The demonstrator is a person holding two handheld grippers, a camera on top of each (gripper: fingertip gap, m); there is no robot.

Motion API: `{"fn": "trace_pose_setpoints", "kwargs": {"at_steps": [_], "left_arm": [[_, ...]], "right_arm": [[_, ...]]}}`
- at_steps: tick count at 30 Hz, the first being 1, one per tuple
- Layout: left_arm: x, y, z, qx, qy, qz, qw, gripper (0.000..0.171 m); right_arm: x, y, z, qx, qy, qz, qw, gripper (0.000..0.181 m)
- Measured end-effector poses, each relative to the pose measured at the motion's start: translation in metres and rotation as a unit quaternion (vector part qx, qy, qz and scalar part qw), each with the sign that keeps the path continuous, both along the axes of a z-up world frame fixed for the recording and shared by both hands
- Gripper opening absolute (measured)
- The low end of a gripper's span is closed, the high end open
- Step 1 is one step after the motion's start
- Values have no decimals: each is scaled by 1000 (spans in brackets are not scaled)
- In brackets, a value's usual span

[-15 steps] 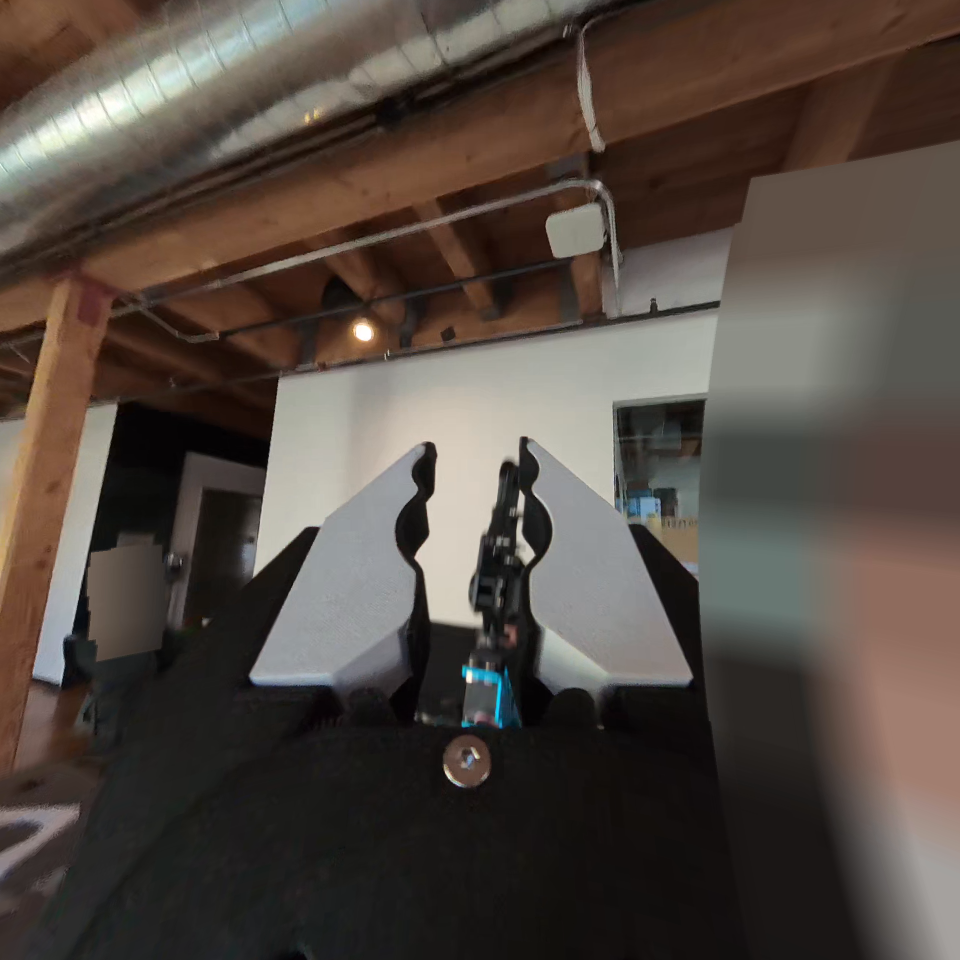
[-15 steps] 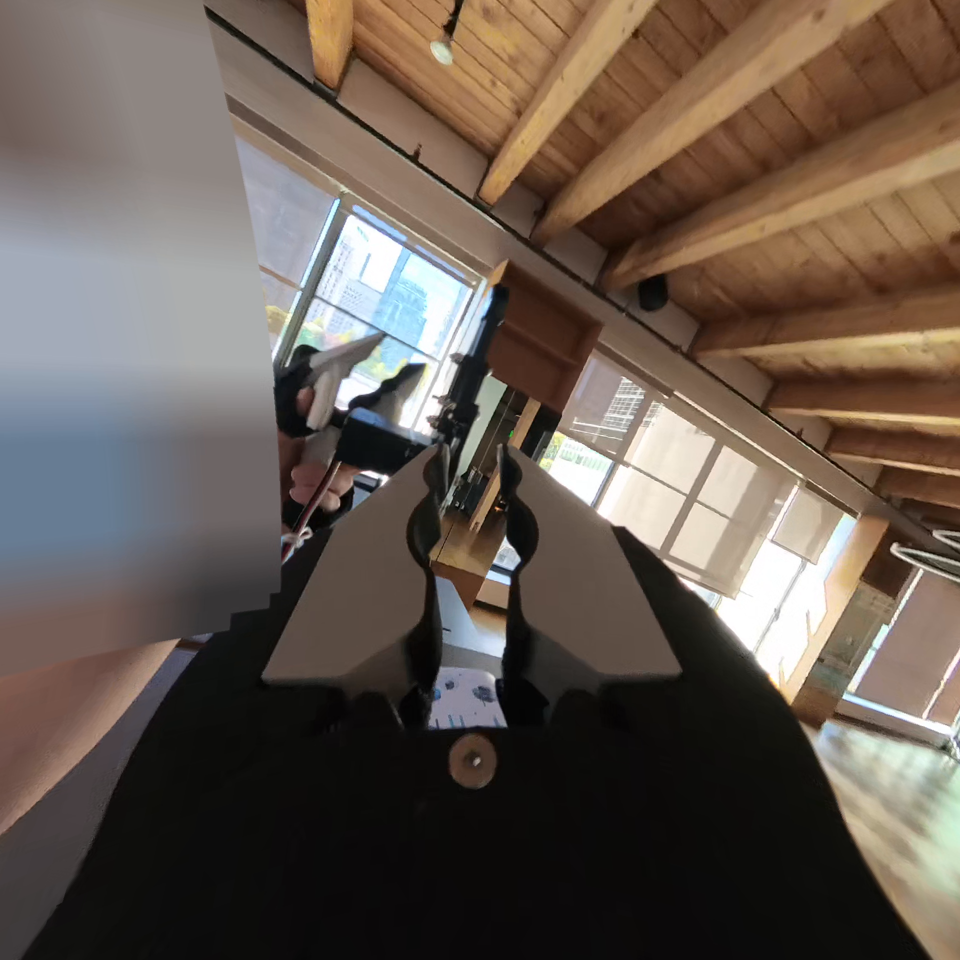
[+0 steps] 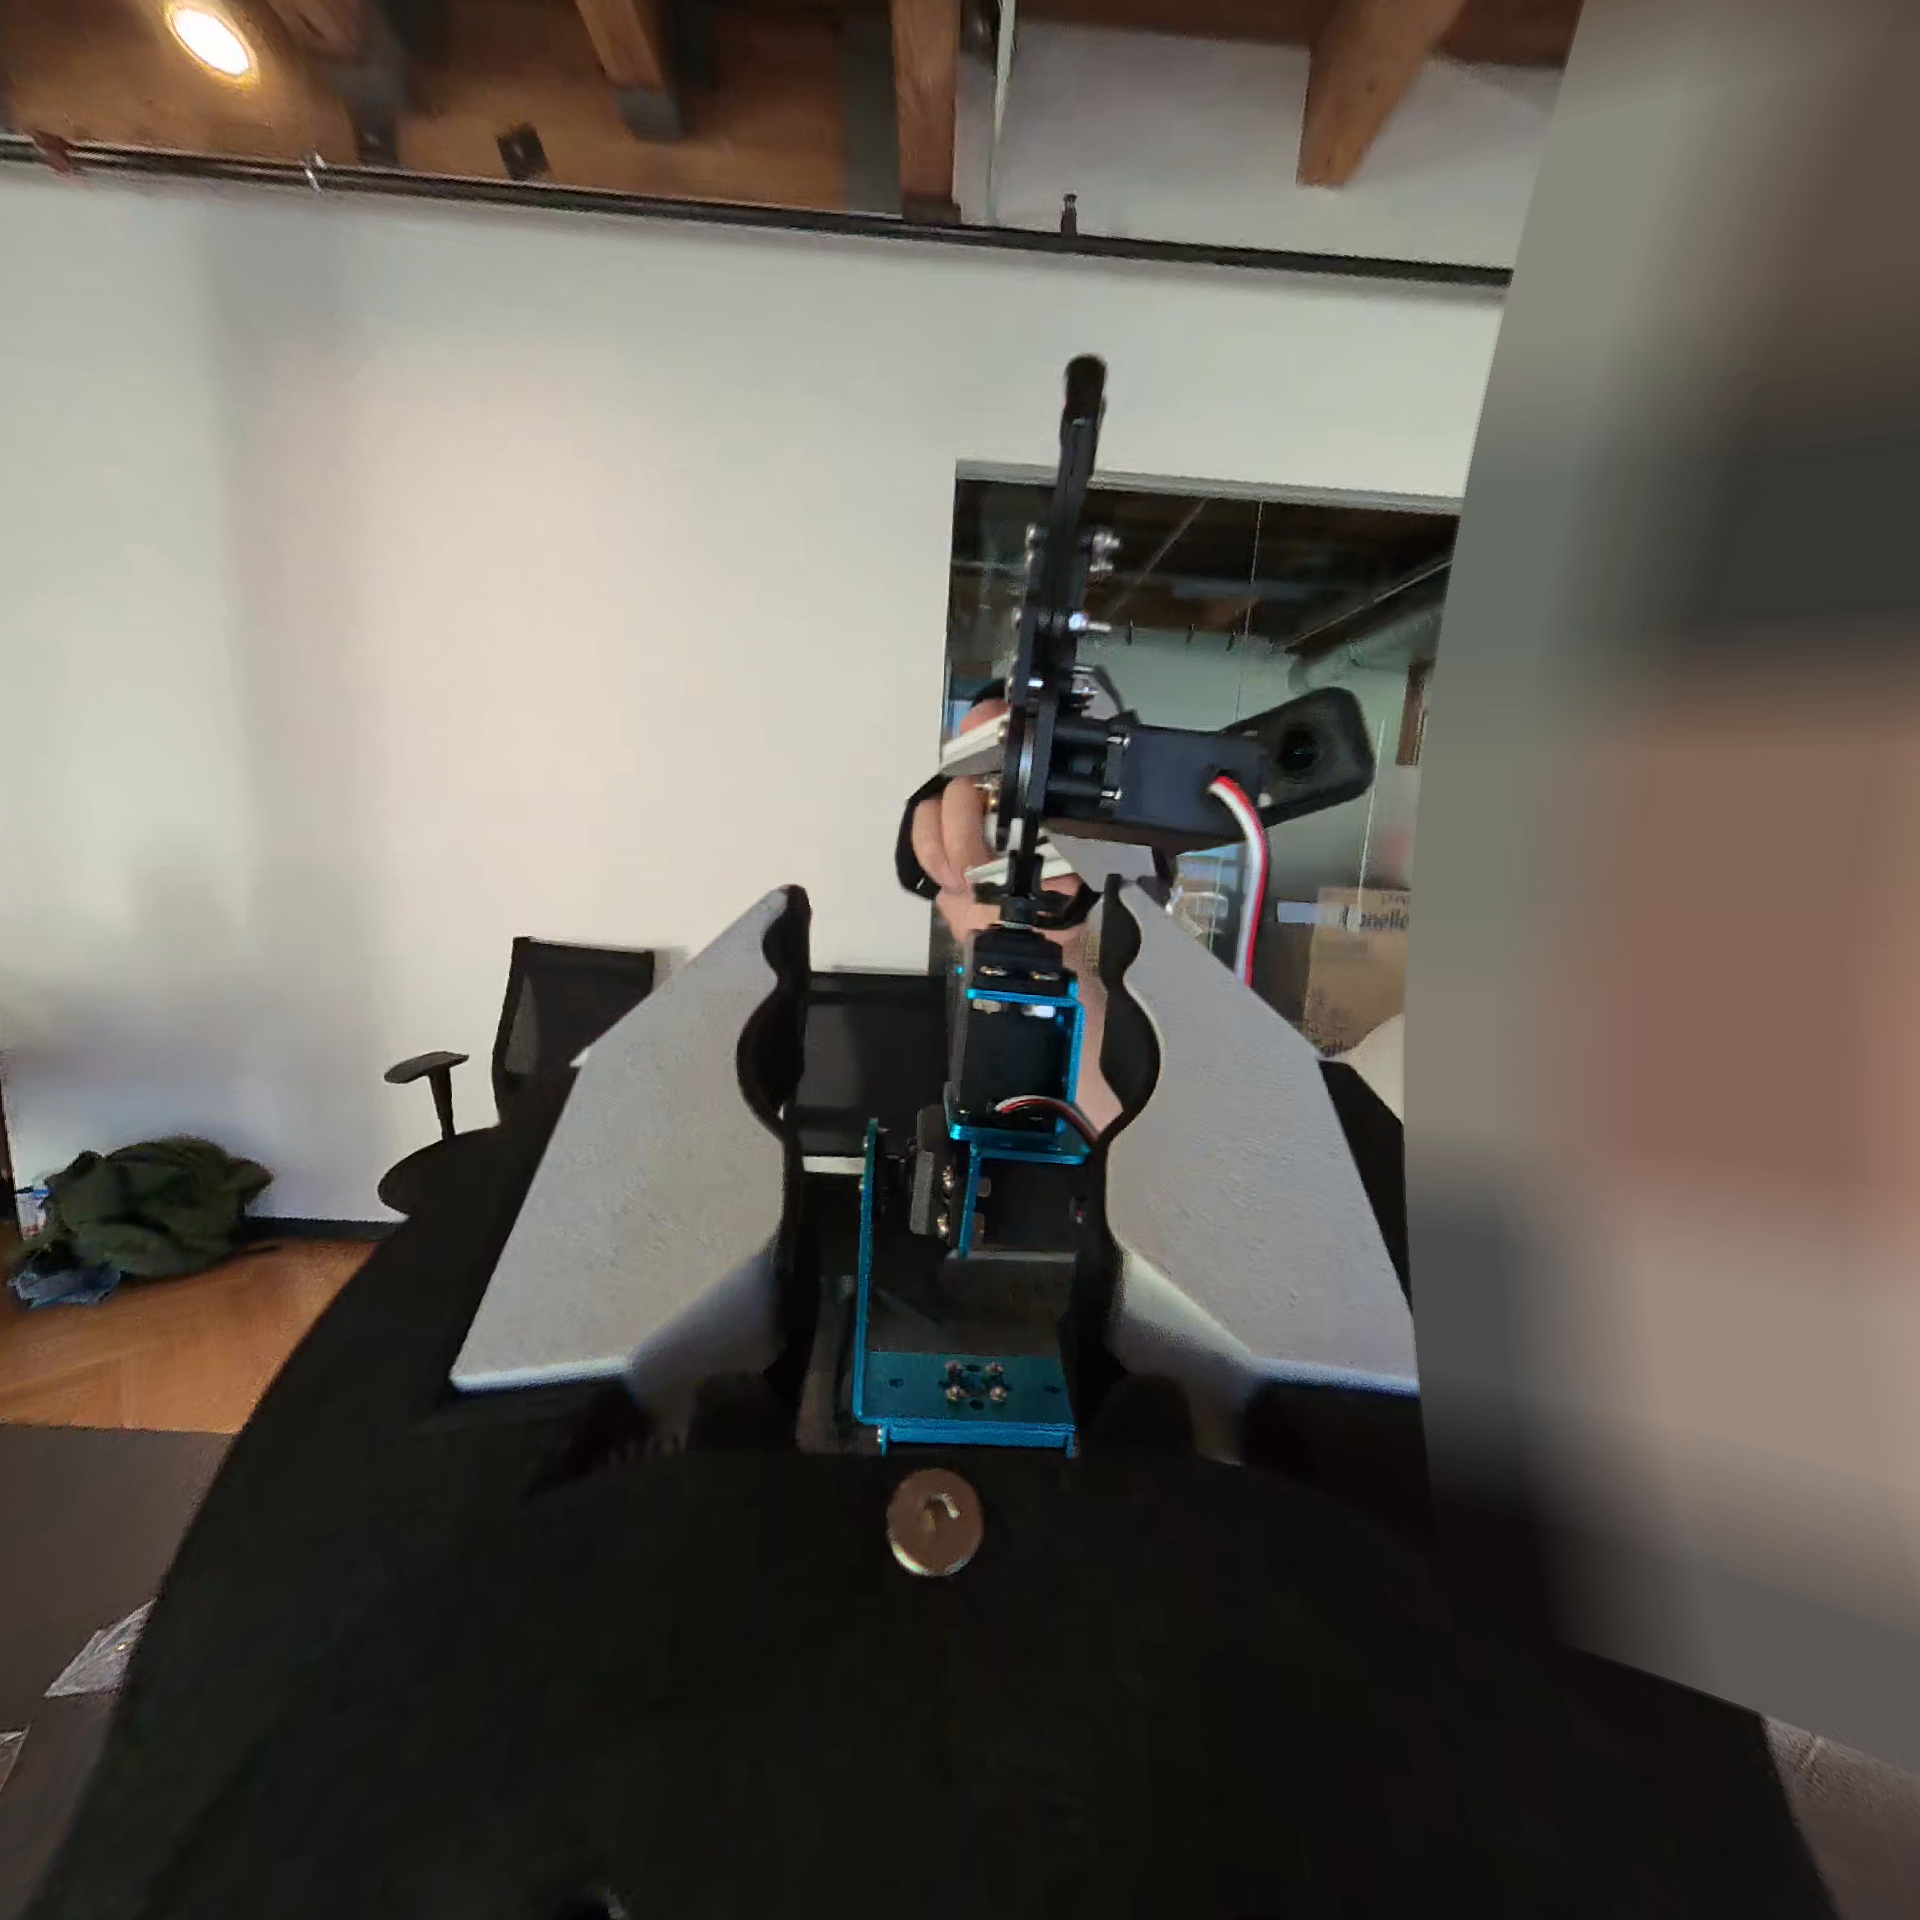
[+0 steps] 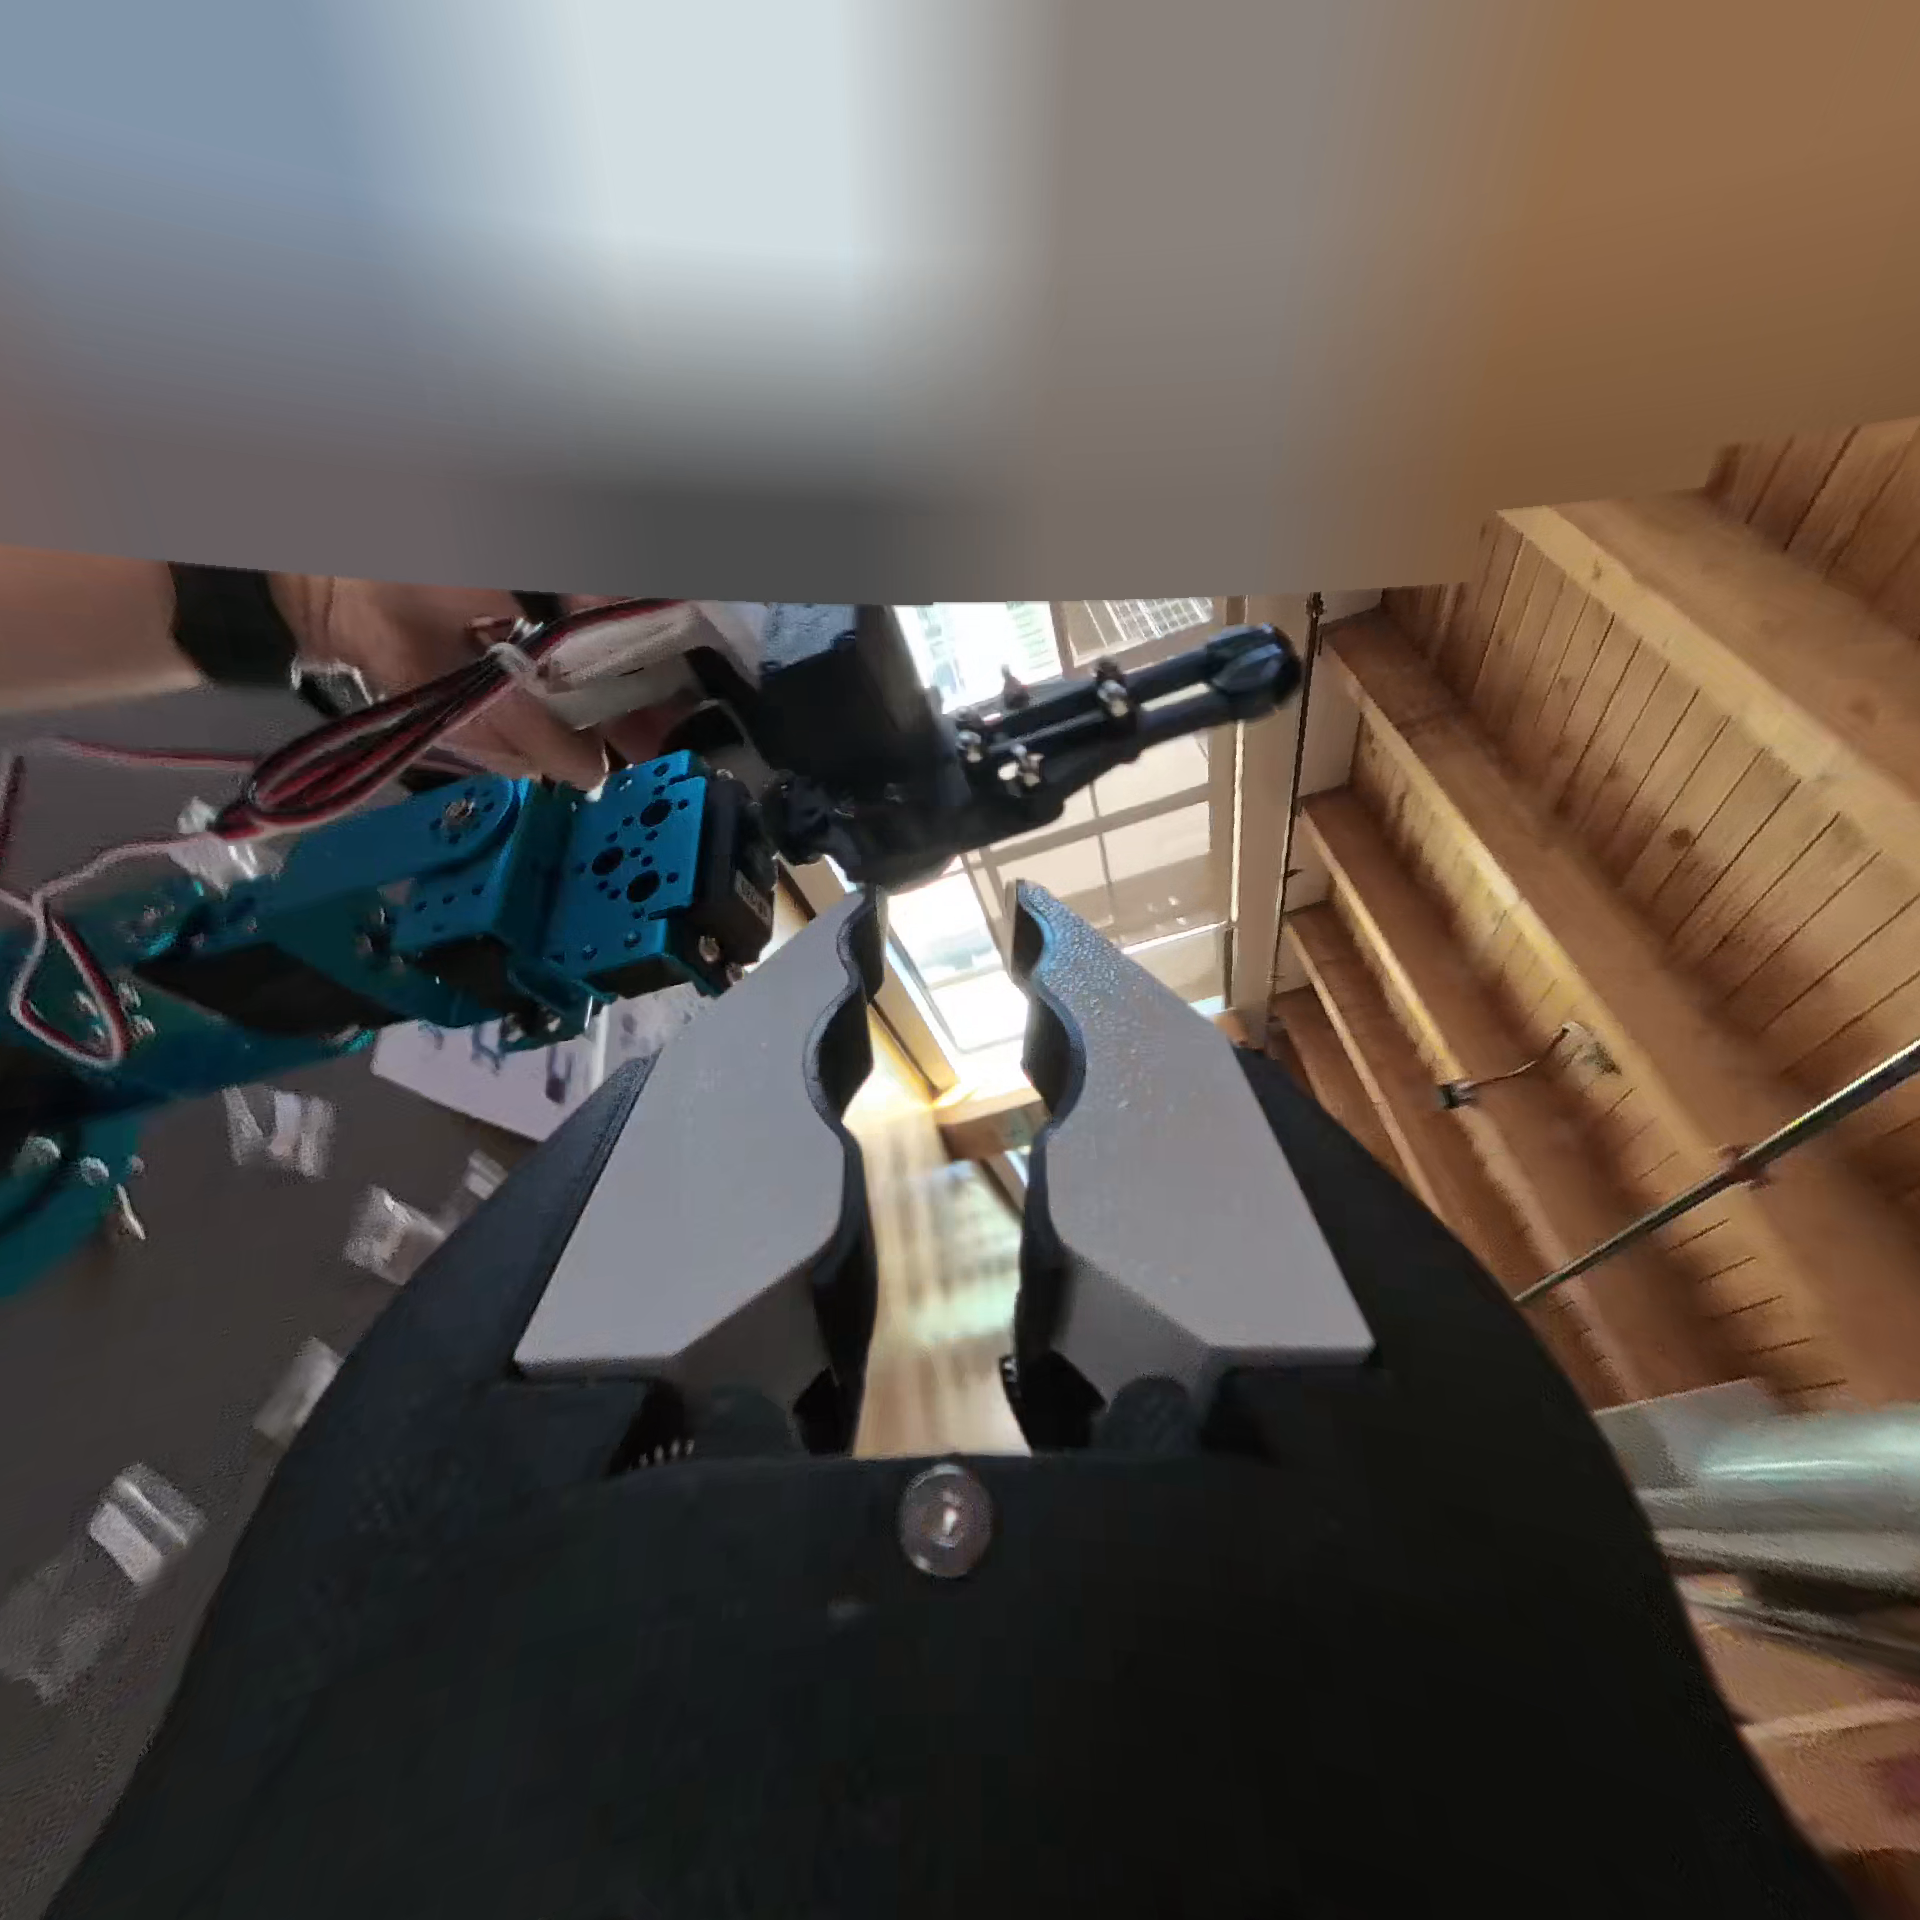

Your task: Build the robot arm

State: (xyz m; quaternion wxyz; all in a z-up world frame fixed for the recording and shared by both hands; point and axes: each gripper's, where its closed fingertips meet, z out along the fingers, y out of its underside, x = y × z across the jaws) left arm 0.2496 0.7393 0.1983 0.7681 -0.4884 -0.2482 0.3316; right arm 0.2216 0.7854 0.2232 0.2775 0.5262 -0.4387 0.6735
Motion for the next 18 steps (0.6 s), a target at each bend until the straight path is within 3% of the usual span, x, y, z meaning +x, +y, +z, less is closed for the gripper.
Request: {"fn": "trace_pose_setpoints", "kwargs": {"at_steps": [6,10,15,18], "left_arm": [[-10,14,2,4,7,-50,999,48],[-23,25,-10,-41,-26,-32,998,51],[-17,39,-8,-64,-17,-48,997,22],[-18,39,-9,-71,-21,-31,997,21]], "right_arm": [[20,2,-3,-8,47,23,999,23],[28,0,-6,-2,47,30,998,26],[31,-2,-7,-16,41,27,999,20],[33,-2,-7,-20,37,24,999,19]]}}
